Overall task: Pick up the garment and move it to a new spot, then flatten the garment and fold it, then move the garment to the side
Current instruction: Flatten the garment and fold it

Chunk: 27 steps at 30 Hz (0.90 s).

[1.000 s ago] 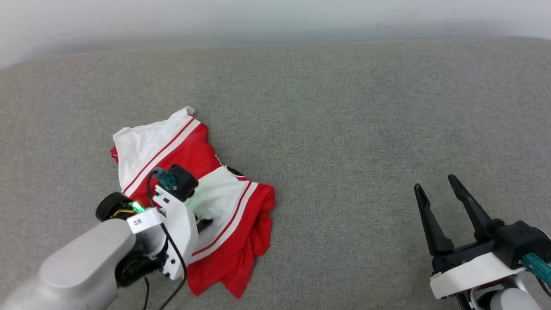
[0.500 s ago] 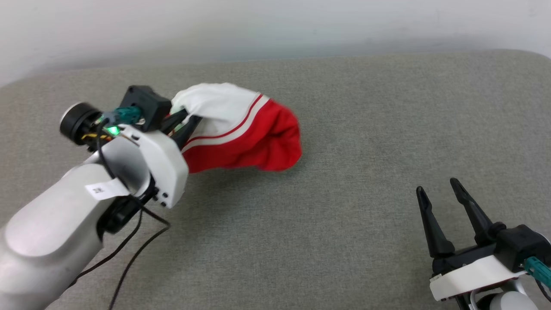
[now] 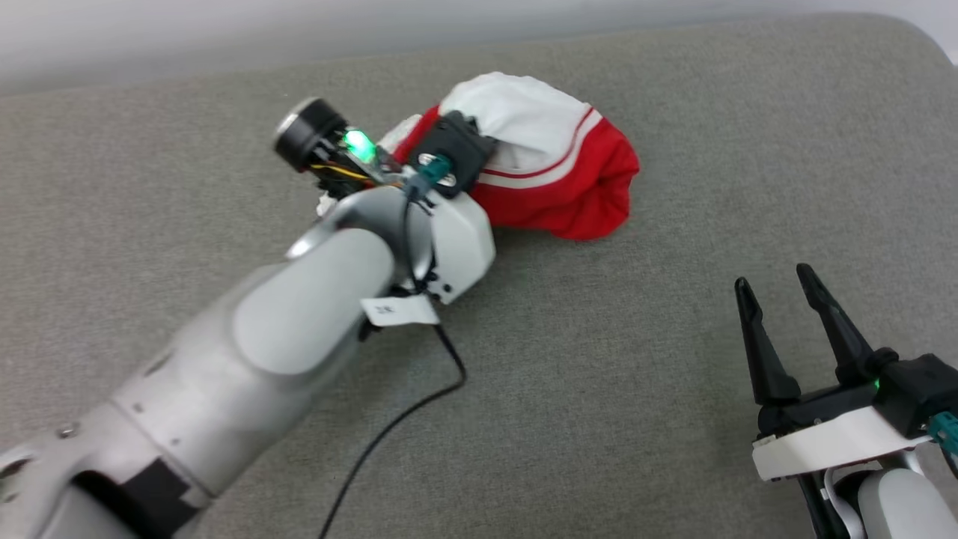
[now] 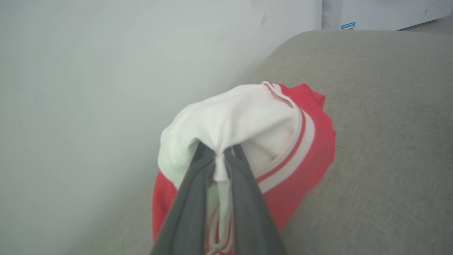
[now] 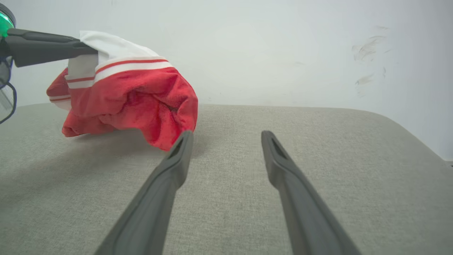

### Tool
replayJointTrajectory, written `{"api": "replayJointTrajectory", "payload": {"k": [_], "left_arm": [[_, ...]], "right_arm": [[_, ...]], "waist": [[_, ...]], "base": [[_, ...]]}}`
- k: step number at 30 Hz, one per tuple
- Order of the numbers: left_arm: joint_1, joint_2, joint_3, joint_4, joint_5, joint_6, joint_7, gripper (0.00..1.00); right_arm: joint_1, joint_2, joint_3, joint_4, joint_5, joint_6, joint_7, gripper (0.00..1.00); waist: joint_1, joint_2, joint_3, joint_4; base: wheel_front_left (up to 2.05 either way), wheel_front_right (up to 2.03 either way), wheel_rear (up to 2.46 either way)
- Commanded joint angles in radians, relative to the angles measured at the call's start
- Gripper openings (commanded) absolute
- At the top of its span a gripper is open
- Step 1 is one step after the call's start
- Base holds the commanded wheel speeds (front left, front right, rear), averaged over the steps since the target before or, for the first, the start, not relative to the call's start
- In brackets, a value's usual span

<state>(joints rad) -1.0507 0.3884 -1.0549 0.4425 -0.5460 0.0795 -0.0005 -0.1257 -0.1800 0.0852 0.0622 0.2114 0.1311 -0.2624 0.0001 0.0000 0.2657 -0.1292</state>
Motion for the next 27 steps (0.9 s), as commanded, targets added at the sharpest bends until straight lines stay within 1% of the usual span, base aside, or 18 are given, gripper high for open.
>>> {"api": "replayJointTrajectory", "payload": {"k": [1,4,7,9,12,14,17,20,23,25,27], "left_arm": [[-0.017,-0.048,-0.017,0.046,0.019,0.004,-0.031,0.00],[-0.019,-0.146,-0.053,0.146,0.044,0.003,-0.081,0.00],[0.004,-0.230,-0.095,0.236,0.059,-0.017,-0.119,0.00],[0.021,-0.272,-0.125,0.287,0.066,-0.038,-0.139,0.00],[0.042,-0.312,-0.164,0.346,0.084,-0.063,-0.164,0.00],[0.063,-0.329,-0.186,0.367,0.096,-0.081,-0.173,0.00],[0.090,-0.336,-0.206,0.383,0.119,-0.105,-0.175,0.00],[0.139,-0.339,-0.222,0.325,0.142,-0.137,-0.155,0.00],[0.173,-0.338,-0.224,0.276,0.169,-0.158,-0.123,0.00],[0.195,-0.338,-0.226,0.254,0.179,-0.170,-0.105,0.00],[0.200,-0.339,-0.226,0.242,0.184,-0.172,-0.100,0.00]], "right_arm": [[-0.018,0.007,-0.008,-0.007,-0.004,-0.001,-0.002,1.00],[-0.027,0.014,-0.026,-0.015,-0.010,-0.001,-0.002,1.00],[-0.032,0.020,-0.048,-0.024,-0.018,-0.001,-0.003,1.00],[-0.033,0.024,-0.061,-0.028,-0.021,-0.001,-0.002,1.00],[-0.031,0.027,-0.072,-0.034,-0.027,-0.001,-0.002,1.00],[-0.028,0.029,-0.080,-0.037,-0.029,-0.001,-0.003,1.00],[-0.027,0.034,-0.086,-0.040,-0.030,-0.001,-0.003,1.00],[-0.032,0.036,-0.085,-0.037,-0.033,-0.001,-0.003,1.00],[-0.037,0.037,-0.083,-0.036,-0.034,-0.001,-0.003,1.00],[-0.038,0.036,-0.083,-0.033,-0.034,-0.001,-0.003,1.00],[-0.038,0.033,-0.083,-0.031,-0.034,-0.001,-0.003,1.00]], "waist": [[-0.0001,0.0000,0.026,-0.022],[-0.0001,0.0000,0.046,-0.033],[-0.0001,0.0000,0.059,-0.041],[-0.0001,0.0000,0.065,-0.043],[-0.0001,0.0000,0.071,-0.044],[-0.0001,0.0000,0.074,-0.042],[-0.0001,0.0000,0.079,-0.039],[-0.0001,0.0000,0.082,-0.038],[-0.0001,0.0000,0.085,-0.038],[-0.0001,0.0000,0.084,-0.038],[-0.0001,0.0000,0.081,-0.037]], "base": [[0.00,0.00,0.00],[0.00,0.00,0.00],[0.00,0.00,0.00],[0.00,0.00,0.00],[0.00,0.00,0.00],[0.00,0.00,0.00],[0.00,0.00,0.00],[0.00,0.00,0.00],[0.00,0.00,0.00],[0.00,0.00,0.00],[0.00,0.00,0.00]]}}
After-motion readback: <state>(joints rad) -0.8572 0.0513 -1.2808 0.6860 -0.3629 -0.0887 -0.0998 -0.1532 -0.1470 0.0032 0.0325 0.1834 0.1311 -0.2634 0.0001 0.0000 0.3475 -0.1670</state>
